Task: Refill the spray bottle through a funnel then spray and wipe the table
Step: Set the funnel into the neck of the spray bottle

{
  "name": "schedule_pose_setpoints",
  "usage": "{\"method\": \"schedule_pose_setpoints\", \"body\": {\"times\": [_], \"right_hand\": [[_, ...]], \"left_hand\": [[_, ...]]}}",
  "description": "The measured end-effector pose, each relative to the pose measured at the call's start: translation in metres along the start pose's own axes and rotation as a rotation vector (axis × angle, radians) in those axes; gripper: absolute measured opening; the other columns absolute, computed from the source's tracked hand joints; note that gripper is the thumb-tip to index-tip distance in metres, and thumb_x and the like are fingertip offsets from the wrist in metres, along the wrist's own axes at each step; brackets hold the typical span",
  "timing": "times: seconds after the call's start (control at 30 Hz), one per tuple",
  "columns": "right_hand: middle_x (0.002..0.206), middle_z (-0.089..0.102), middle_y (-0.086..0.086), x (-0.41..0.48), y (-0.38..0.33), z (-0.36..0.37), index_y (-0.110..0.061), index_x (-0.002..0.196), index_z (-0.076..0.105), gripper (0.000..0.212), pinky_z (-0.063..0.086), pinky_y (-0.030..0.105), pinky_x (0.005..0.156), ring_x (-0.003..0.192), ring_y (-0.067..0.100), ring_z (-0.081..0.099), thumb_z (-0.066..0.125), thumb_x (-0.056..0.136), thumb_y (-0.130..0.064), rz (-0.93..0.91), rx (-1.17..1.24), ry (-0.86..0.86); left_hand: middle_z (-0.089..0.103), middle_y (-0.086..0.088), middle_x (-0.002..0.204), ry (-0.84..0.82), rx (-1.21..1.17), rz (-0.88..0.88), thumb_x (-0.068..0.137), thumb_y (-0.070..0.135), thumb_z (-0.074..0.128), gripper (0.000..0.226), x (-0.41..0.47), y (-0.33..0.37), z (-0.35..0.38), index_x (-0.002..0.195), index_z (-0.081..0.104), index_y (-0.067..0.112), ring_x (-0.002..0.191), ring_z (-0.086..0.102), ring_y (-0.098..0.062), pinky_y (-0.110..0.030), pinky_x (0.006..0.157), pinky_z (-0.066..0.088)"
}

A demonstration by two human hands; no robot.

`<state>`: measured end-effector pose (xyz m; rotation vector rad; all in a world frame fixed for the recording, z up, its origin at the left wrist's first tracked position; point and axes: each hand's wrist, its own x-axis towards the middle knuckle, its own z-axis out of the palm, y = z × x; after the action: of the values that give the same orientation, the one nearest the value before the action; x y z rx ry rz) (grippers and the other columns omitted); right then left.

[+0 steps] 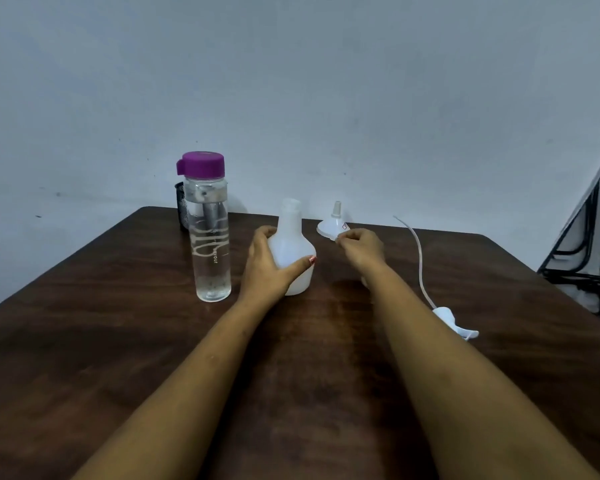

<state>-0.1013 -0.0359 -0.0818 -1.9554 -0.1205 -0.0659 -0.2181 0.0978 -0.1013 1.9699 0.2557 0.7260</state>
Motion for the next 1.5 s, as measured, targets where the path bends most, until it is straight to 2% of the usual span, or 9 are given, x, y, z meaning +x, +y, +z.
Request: {"method": "schedule_pose_setpoints", "body": {"times": [0.27, 0.47, 0.63, 0.8, 0.97, 1.07, 1.23, 1.37, 1.5], "right_hand": [[0.143, 0.043, 0.008, 0.078, 0.006, 0.017, -0.028, 0.136, 0.047, 0.052, 0.037, 0.04, 0.106, 0.132, 0.03, 0.039, 0.058, 0.086, -0.025, -0.128, -0.509, -0.103], [0.159, 0.009, 0.008, 0.113, -0.003, 0.031, -0.04, 0.148, 0.019, 0.067, 0.018, 0.051, 0.115, 0.144, 0.037, 0.008, 0.053, 0.091, -0.042, -0.12, -0.695, -0.239], [0.157, 0.016, 0.009, 0.129, -0.002, 0.043, -0.036, 0.149, 0.019, 0.067, 0.019, 0.052, 0.115, 0.142, 0.037, 0.016, 0.05, 0.09, -0.047, -0.102, -0.809, -0.294], [0.15, 0.025, 0.015, 0.118, -0.007, 0.044, -0.027, 0.147, 0.027, 0.068, 0.027, 0.047, 0.113, 0.138, 0.037, 0.025, 0.058, 0.088, -0.037, -0.104, -0.7, -0.255], [0.148, 0.024, 0.018, 0.089, -0.023, 0.022, -0.019, 0.148, 0.018, 0.102, 0.03, 0.044, 0.11, 0.136, 0.036, 0.028, 0.083, 0.07, -0.029, -0.18, -0.534, -0.213], [0.145, 0.03, 0.015, 0.067, -0.037, 0.0, -0.018, 0.146, 0.023, 0.095, 0.04, 0.043, 0.106, 0.131, 0.032, 0.038, 0.082, 0.072, -0.028, -0.227, -0.364, -0.155], [0.113, 0.059, 0.003, 0.003, -0.072, -0.042, -0.024, 0.111, 0.054, 0.041, 0.055, 0.031, 0.073, 0.101, 0.022, 0.062, 0.056, 0.086, -0.057, -0.054, 0.372, -0.24], [0.09, 0.073, 0.011, -0.037, -0.092, -0.061, -0.017, 0.124, 0.055, 0.076, 0.047, 0.023, 0.052, 0.056, 0.015, 0.06, 0.026, 0.086, -0.075, 0.036, 0.464, -0.387], [0.07, 0.067, 0.008, -0.058, -0.107, -0.068, -0.005, 0.12, 0.062, 0.089, 0.04, 0.016, 0.042, 0.046, 0.013, 0.05, 0.017, 0.088, -0.074, 0.057, 0.427, -0.448]], "left_hand": [[0.035, 0.0, 0.138, -0.027, -0.036, -0.026, 0.073, 0.04, 0.076, 0.079, 0.024, -0.01, 0.017, 0.134, 0.029, 0.024, 0.112, 0.039, -0.012, -0.027, 0.089, 0.033], [0.034, 0.003, 0.136, -0.028, -0.053, -0.018, 0.072, 0.04, 0.076, 0.079, 0.027, -0.016, 0.019, 0.134, 0.028, 0.027, 0.113, 0.038, -0.011, -0.029, 0.088, 0.035], [0.035, 0.007, 0.131, -0.025, -0.072, -0.016, 0.071, 0.041, 0.076, 0.077, 0.028, -0.019, 0.02, 0.132, 0.029, 0.029, 0.114, 0.041, -0.012, -0.029, 0.089, 0.037], [0.037, 0.005, 0.133, -0.02, -0.083, -0.017, 0.071, 0.041, 0.076, 0.077, 0.028, -0.019, 0.021, 0.131, 0.03, 0.029, 0.115, 0.042, -0.013, -0.03, 0.09, 0.039], [0.036, 0.003, 0.135, -0.022, -0.067, -0.013, 0.071, 0.041, 0.077, 0.077, 0.027, -0.016, 0.019, 0.132, 0.03, 0.028, 0.118, 0.041, -0.015, -0.03, 0.092, 0.038], [0.037, 0.001, 0.136, -0.015, -0.049, -0.015, 0.071, 0.04, 0.077, 0.078, 0.025, -0.014, 0.019, 0.133, 0.031, 0.026, 0.118, 0.042, -0.018, -0.032, 0.094, 0.039], [0.035, -0.002, 0.139, -0.093, -0.025, -0.013, 0.071, 0.041, 0.077, 0.081, 0.016, -0.002, 0.014, 0.135, 0.03, 0.023, 0.119, 0.041, -0.018, -0.03, 0.094, 0.037], [0.033, -0.001, 0.14, -0.197, -0.018, -0.034, 0.072, 0.04, 0.077, 0.081, 0.002, 0.011, 0.007, 0.136, 0.028, 0.024, 0.117, 0.039, -0.016, -0.031, 0.094, 0.037], [0.035, 0.0, 0.136, -0.251, -0.021, -0.071, 0.071, 0.041, 0.077, 0.078, -0.013, 0.021, 0.002, 0.133, 0.031, 0.026, 0.11, 0.039, -0.014, -0.037, 0.096, 0.043]]}}
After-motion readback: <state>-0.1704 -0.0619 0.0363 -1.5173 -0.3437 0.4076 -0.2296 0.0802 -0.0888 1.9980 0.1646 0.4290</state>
